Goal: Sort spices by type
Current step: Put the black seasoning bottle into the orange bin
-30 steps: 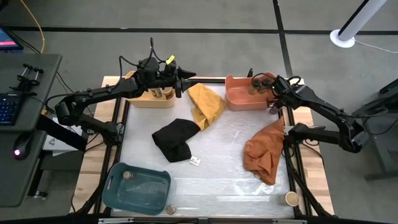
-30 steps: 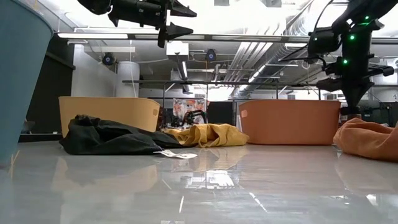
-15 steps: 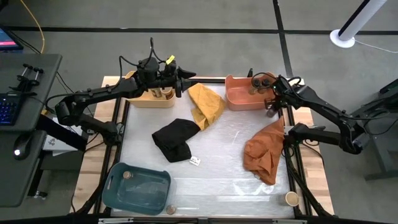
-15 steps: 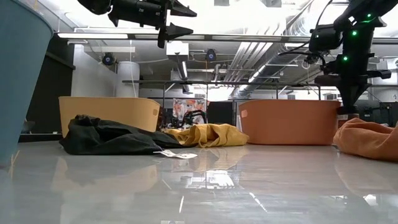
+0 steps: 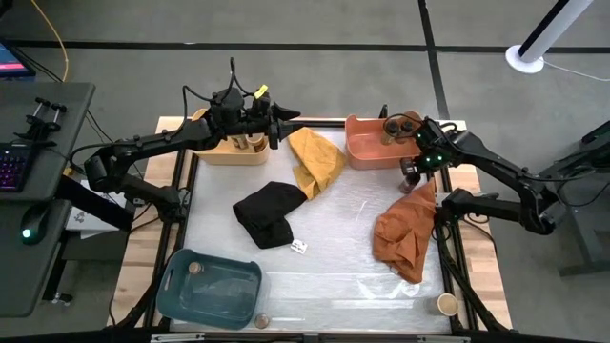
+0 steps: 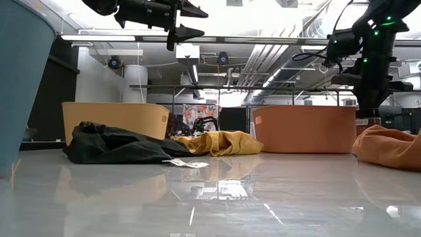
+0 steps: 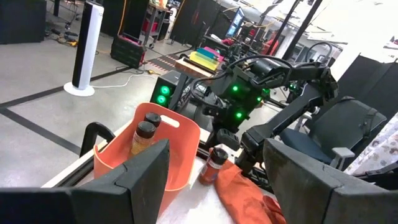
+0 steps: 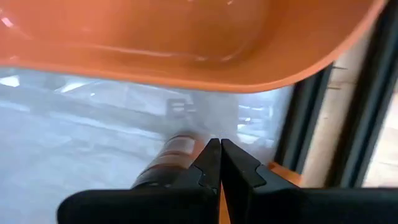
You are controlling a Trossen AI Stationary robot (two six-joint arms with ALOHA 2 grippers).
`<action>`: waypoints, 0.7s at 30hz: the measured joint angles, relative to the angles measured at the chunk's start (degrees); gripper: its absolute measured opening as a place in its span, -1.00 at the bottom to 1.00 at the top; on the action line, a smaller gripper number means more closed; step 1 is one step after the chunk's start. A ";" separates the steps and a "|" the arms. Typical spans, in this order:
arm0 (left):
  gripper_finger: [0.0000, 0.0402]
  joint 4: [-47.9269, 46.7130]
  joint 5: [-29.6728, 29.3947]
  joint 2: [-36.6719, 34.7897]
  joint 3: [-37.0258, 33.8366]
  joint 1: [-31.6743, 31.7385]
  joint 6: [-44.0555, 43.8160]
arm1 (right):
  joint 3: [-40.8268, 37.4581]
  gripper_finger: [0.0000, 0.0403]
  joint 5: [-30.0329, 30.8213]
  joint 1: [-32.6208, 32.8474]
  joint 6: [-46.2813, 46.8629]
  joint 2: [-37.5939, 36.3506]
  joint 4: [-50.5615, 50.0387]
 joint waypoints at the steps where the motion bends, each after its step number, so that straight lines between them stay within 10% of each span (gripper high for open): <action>1: 0.22 0.00 0.02 0.00 0.00 0.00 0.00 | 0.00 -1.00 -0.82 0.12 0.02 0.00 0.00; 21: 0.22 0.00 0.02 0.00 0.00 0.00 1.07 | 0.11 -1.00 -5.91 14.35 8.58 -0.02 4.83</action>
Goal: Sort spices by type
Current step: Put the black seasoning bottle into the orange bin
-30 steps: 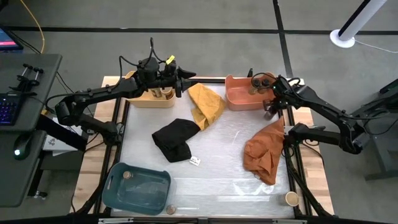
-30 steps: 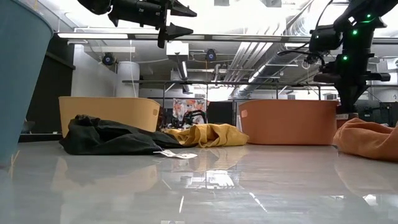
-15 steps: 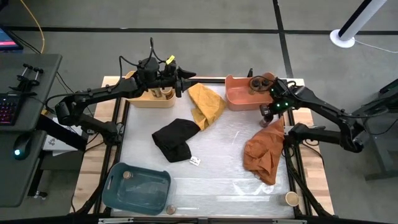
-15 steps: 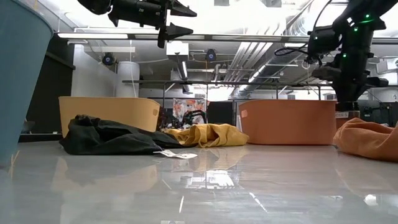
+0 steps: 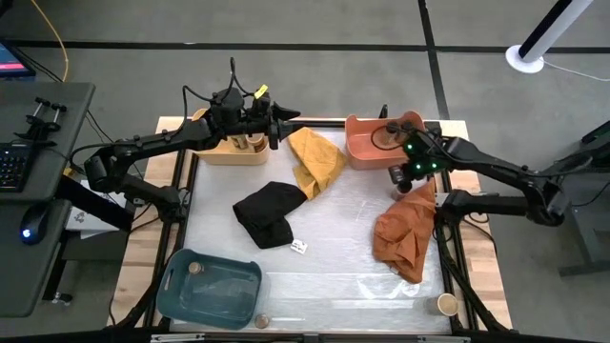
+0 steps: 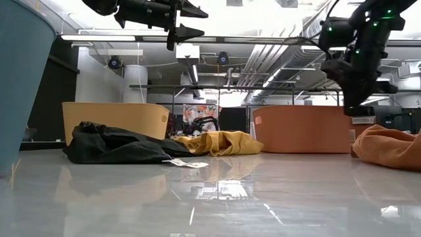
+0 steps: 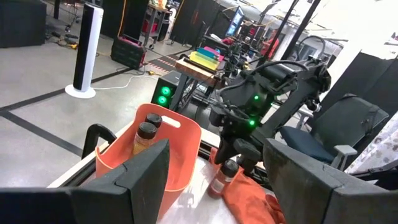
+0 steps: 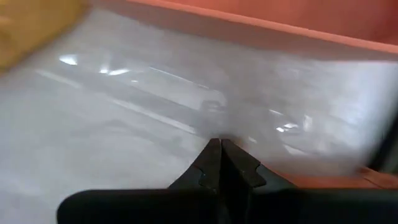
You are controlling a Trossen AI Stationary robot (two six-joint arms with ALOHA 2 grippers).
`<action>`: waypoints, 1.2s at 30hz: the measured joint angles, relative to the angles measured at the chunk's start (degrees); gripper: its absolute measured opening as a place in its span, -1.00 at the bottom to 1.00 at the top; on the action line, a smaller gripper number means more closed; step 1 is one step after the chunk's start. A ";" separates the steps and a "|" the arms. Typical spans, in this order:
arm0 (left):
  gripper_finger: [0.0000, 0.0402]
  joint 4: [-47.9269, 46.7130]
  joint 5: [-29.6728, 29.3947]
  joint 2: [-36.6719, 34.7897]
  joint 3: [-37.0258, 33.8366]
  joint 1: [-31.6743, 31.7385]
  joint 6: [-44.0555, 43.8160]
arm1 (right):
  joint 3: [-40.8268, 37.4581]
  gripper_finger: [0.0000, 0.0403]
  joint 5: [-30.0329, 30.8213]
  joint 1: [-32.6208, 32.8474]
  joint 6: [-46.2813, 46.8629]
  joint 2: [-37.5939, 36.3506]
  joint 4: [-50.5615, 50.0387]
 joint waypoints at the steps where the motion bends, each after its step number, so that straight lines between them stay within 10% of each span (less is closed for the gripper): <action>1: 0.22 0.00 0.00 0.00 0.00 0.00 0.00 | 0.00 -1.00 -0.81 0.76 0.65 0.00 1.29; 11: 0.22 0.00 0.00 0.00 0.00 0.05 0.00 | 5.14 -1.00 -4.61 7.55 0.11 -0.07 14.22; 20: 0.22 0.01 0.00 0.00 0.00 0.04 0.47 | 19.58 -0.93 1.18 10.16 -0.64 -0.48 -6.92; 36: 0.22 0.01 0.02 0.00 0.00 0.04 0.49 | 15.18 0.56 8.17 18.56 6.69 3.05 -16.95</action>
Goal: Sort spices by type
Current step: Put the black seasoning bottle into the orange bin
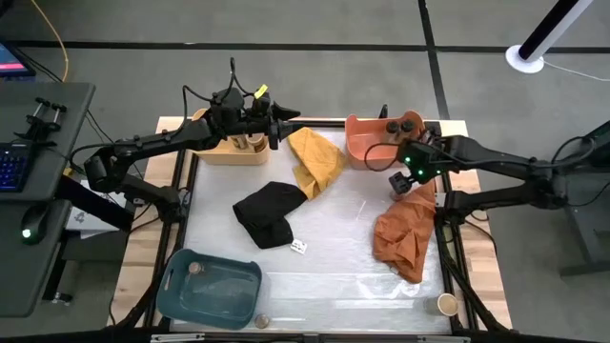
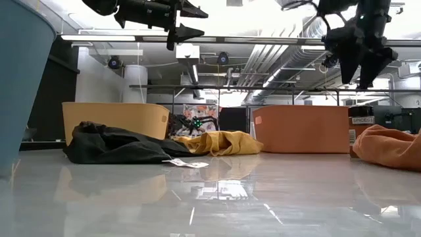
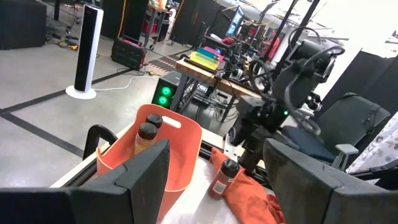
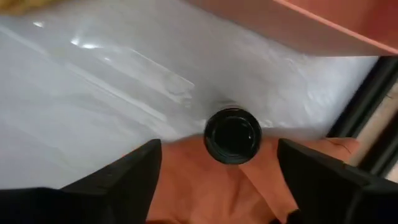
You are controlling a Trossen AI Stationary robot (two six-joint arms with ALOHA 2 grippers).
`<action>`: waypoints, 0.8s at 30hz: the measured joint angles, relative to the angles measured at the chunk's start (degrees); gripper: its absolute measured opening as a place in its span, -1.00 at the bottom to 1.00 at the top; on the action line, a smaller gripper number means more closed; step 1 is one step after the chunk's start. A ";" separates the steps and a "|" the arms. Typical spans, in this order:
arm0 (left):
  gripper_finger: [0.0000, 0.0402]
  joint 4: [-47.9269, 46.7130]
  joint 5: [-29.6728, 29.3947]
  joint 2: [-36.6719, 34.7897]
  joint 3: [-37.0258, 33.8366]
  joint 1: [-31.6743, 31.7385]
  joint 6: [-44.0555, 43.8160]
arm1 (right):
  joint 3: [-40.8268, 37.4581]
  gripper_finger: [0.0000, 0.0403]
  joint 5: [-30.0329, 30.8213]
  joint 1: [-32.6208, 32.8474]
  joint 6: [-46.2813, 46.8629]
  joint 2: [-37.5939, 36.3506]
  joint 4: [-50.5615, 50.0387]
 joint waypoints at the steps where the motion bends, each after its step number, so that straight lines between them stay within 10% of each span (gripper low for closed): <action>1: 0.22 0.01 0.00 0.00 0.00 0.00 -0.01 | -0.18 0.59 0.21 0.00 0.11 0.82 -0.19; 24: 0.22 -0.16 0.05 0.00 0.00 0.00 -0.09 | -1.15 0.66 0.70 0.00 2.97 19.31 -0.66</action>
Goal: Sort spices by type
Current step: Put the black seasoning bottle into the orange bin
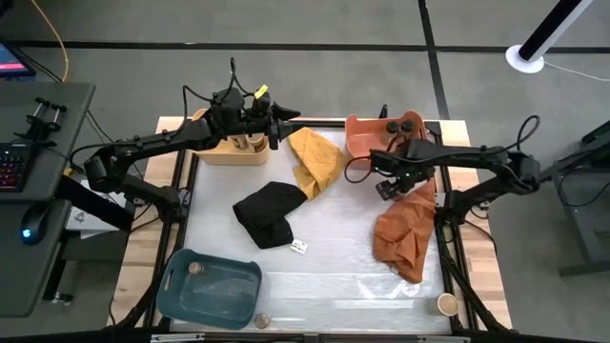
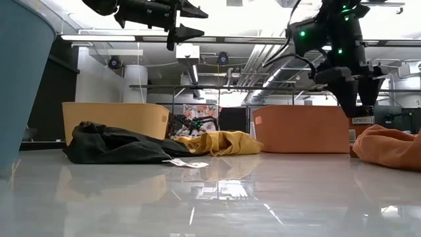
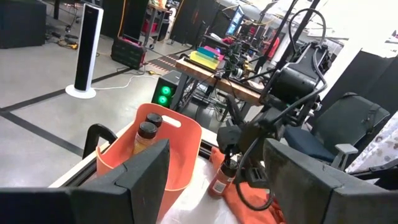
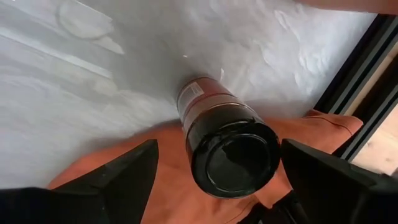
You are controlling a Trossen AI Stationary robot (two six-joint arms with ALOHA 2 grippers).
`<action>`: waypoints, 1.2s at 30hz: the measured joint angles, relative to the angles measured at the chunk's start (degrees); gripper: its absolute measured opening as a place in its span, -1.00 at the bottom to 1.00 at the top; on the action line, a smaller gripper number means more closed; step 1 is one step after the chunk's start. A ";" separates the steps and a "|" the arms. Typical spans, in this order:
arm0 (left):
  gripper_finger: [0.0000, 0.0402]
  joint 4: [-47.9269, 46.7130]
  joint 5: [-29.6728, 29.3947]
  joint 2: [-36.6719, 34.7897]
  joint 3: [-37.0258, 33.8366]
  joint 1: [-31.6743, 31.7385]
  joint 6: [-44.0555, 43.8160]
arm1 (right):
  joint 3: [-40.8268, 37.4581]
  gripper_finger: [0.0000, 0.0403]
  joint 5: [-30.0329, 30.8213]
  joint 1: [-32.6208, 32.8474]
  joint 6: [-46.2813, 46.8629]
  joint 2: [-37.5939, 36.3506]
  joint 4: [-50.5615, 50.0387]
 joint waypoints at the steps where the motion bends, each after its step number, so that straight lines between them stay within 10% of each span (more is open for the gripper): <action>1: 0.22 -0.02 0.00 0.00 0.00 0.00 0.00 | 0.00 0.66 -0.09 0.00 -0.06 0.53 -0.14; 13: 0.22 -0.06 0.21 0.00 0.00 0.00 0.02 | 0.07 -0.01 -0.50 0.00 -0.33 2.25 0.30; 26: 0.22 -0.07 0.21 0.00 0.00 0.00 0.02 | 25.33 -0.02 -3.73 -2.11 -10.10 -3.43 -0.26; 36: 0.22 -0.06 0.21 0.00 0.00 -0.04 -1.07 | 35.32 -0.01 4.42 -18.55 -24.53 11.52 -1.65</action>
